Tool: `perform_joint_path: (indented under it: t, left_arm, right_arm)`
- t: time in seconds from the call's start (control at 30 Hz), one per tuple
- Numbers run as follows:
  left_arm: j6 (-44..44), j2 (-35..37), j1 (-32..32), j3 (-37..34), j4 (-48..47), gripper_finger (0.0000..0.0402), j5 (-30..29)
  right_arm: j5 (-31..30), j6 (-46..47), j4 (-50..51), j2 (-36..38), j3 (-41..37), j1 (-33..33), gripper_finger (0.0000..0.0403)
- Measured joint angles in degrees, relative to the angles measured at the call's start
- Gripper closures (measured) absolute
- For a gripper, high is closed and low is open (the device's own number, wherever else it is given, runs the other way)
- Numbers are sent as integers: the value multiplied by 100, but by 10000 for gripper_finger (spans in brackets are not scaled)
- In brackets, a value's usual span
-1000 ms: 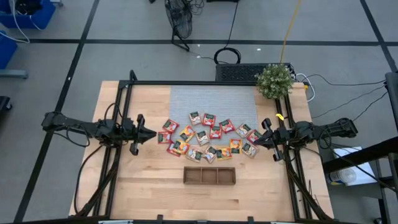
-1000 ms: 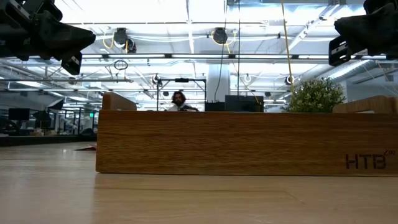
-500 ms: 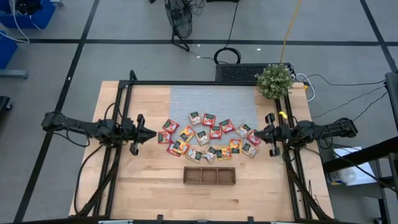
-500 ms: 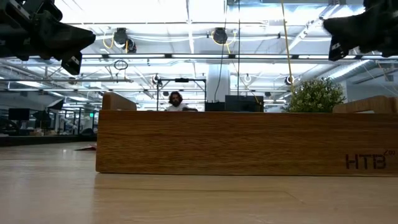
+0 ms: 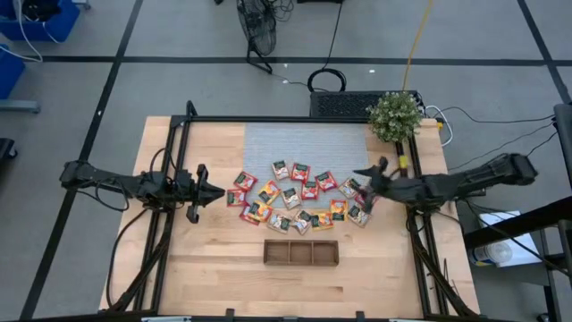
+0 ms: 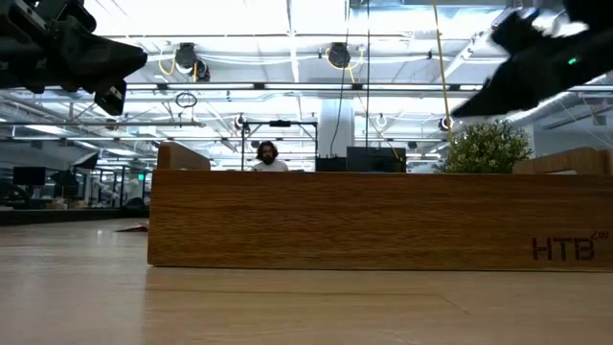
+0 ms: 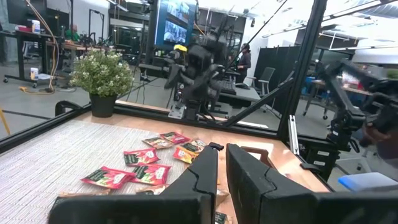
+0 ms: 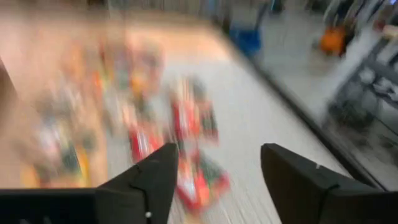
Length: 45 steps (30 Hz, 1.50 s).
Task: Pick & Place Tea
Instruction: Put the red tea bag into the left section of the wooden organizer
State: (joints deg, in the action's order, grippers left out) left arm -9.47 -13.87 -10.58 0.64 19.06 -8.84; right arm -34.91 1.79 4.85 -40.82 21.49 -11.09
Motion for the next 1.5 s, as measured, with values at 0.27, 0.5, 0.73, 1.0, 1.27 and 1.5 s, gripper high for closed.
perform_joint_path:
  t: [0.27,0.5,0.73,1.0,1.27,1.5]
  left_arm:
    - [1,1,-1,0,46,366,-4]
    - [1,0,-1,2,49,366,-4]
    - [1,2,0,0,48,366,-4]
    - [-1,2,-1,0,47,366,-4]
    - [1,1,0,0,47,366,-4]
    - [0,1,-1,0,47,366,-4]
  right_arm:
    - [296,-555,1472,-2913,1634,665,167]
    - [2150,-1018,781,-4023,1799,1295,168]
    - [2467,-1291,133,-4697,1808,1595,176]
    - [2517,-1356,-52,-4888,1822,1828,182]
    - [2557,-1363,8,-4861,1810,1860,226]
    - [2628,-1352,10,-4876,1810,1849,319]
